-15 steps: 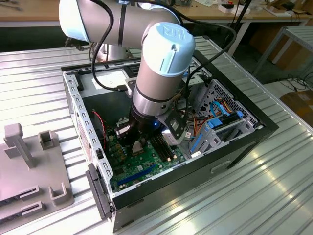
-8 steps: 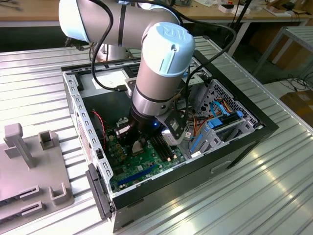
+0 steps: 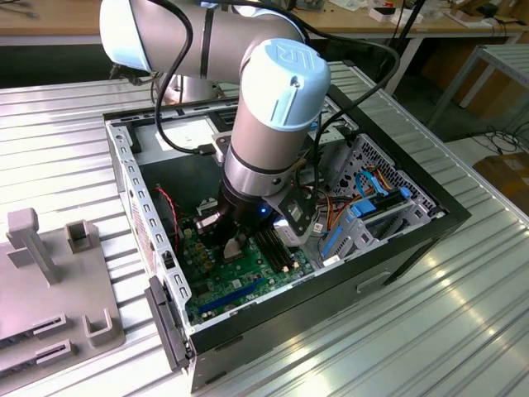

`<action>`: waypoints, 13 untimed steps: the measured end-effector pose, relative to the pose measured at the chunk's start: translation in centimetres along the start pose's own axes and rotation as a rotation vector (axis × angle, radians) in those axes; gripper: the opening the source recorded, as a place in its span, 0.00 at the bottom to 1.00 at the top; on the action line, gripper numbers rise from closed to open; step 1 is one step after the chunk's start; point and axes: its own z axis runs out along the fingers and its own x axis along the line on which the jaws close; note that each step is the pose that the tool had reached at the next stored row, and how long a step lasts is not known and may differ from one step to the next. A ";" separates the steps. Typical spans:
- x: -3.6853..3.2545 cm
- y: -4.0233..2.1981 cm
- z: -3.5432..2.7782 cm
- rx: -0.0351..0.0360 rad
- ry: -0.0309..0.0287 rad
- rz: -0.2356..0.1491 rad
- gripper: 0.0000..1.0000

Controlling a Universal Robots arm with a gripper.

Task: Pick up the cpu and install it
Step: 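Place the cpu into insertion slot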

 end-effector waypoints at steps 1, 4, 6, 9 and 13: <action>-0.03 0.00 0.01 -0.0001 0.0000 0.000 0.45; -0.14 -0.01 0.02 -0.0002 0.0000 0.000 0.45; -0.14 0.00 0.02 0.0001 0.0000 0.000 0.45; -0.15 -0.04 0.09 -0.0009 -0.0002 0.000 0.45; -0.15 -0.06 0.33 -0.0033 -0.0002 0.000 0.45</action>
